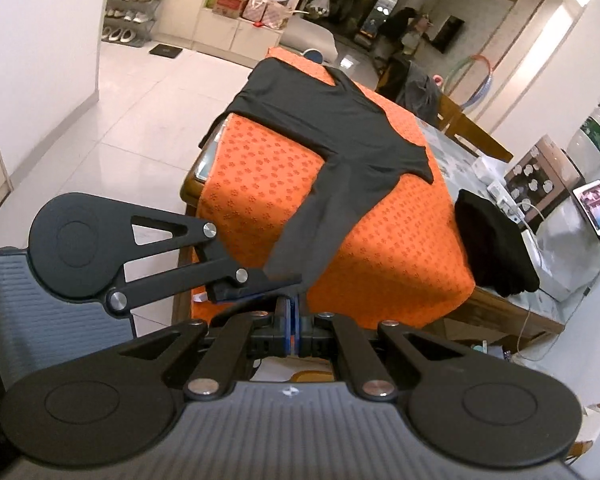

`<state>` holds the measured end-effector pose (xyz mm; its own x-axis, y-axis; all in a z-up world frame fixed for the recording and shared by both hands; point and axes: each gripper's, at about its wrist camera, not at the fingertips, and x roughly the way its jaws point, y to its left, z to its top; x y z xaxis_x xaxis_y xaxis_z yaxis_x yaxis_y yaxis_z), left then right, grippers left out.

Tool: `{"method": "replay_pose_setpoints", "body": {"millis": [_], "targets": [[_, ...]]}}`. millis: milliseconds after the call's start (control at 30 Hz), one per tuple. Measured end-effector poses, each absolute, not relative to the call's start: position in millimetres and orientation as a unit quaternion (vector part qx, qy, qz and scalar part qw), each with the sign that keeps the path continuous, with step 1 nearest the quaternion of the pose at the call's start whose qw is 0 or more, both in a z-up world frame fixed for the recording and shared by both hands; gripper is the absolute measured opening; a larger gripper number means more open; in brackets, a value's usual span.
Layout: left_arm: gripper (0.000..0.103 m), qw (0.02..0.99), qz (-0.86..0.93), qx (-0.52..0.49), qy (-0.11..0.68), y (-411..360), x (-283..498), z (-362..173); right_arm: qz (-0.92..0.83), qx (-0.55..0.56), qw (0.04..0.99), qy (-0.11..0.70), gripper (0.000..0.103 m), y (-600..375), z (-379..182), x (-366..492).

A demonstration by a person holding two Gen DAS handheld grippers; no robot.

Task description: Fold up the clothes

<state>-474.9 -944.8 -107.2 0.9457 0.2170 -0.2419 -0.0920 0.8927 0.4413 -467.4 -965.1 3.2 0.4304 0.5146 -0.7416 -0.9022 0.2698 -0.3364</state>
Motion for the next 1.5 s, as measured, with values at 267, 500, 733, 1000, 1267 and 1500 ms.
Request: {"method": "replay_pose_setpoints", "body": {"millis": [267,500,733,1000,1267,1500], "targets": [[0.006,0.976,0.058,0.102,0.186,-885,-479,-70,0.484,-0.267,0.784,0.283,0.024,-983,39,-442],[0.006,0.976,0.017,0.003,0.219,-795,-456,-22,0.463,-0.207,0.811,0.292,0.031,-982,37,-394],[0.006,0.974,-0.013,0.0,0.227,-691,-404,22,0.431,-0.165,0.831,0.31,0.032,-941,3,-344],[0.006,0.958,-0.07,-0.051,0.274,-561,-320,58,0.369,-0.11,0.853,0.352,0.033,-860,-37,-271],[0.006,0.937,-0.12,-0.11,0.308,-465,-245,63,0.315,-0.078,0.872,0.366,0.034,-797,-57,-227],[0.007,0.911,-0.184,-0.112,0.351,-407,-176,39,0.267,-0.067,0.887,0.371,0.038,-748,-73,-202]]}}
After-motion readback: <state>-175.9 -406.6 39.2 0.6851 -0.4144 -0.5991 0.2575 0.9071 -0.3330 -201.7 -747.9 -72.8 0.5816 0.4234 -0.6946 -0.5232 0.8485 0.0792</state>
